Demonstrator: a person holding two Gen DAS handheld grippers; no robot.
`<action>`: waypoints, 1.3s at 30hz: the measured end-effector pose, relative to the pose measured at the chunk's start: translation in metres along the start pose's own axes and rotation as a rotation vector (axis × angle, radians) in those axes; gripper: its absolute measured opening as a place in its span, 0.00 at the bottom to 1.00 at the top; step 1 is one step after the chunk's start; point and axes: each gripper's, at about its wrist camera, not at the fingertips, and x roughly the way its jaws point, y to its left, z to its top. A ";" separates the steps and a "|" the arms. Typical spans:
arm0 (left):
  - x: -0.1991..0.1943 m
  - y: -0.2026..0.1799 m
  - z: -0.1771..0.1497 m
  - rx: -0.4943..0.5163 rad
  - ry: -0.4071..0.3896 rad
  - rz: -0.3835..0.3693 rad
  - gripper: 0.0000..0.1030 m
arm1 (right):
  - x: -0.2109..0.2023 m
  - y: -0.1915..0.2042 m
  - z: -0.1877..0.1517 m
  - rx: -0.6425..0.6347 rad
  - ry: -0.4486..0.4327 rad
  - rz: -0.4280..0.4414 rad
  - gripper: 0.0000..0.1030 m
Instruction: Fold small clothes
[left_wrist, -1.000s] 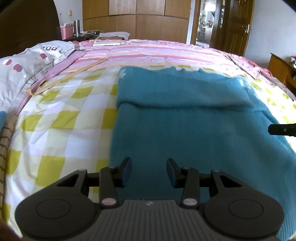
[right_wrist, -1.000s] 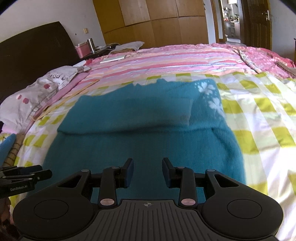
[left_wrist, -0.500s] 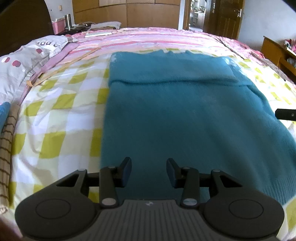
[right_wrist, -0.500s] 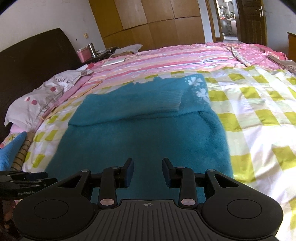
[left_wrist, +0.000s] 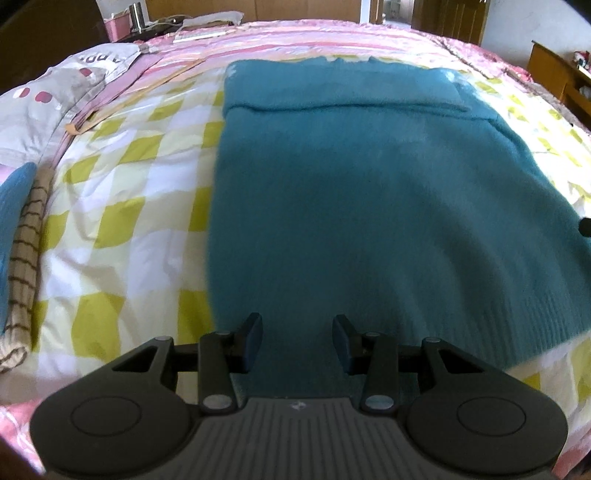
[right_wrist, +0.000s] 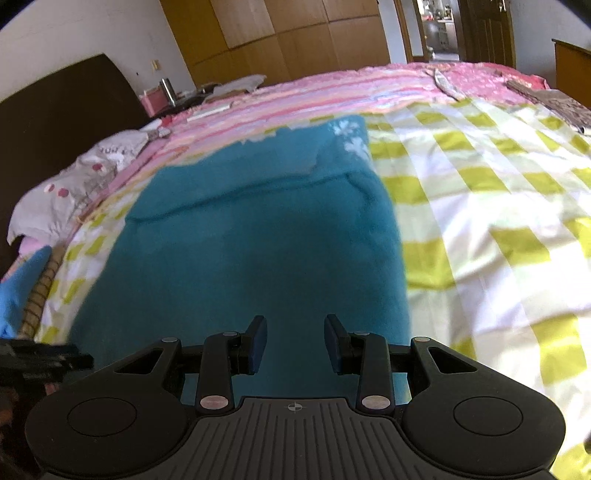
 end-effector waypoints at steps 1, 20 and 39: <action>-0.001 0.001 -0.001 0.002 0.004 0.001 0.45 | -0.002 -0.003 -0.004 0.005 0.006 0.002 0.33; -0.016 0.017 -0.014 -0.101 0.062 0.041 0.49 | -0.019 -0.030 -0.025 0.069 0.052 -0.019 0.33; 0.000 0.019 -0.010 -0.144 0.104 0.001 0.47 | -0.010 -0.038 -0.022 0.091 0.099 -0.035 0.37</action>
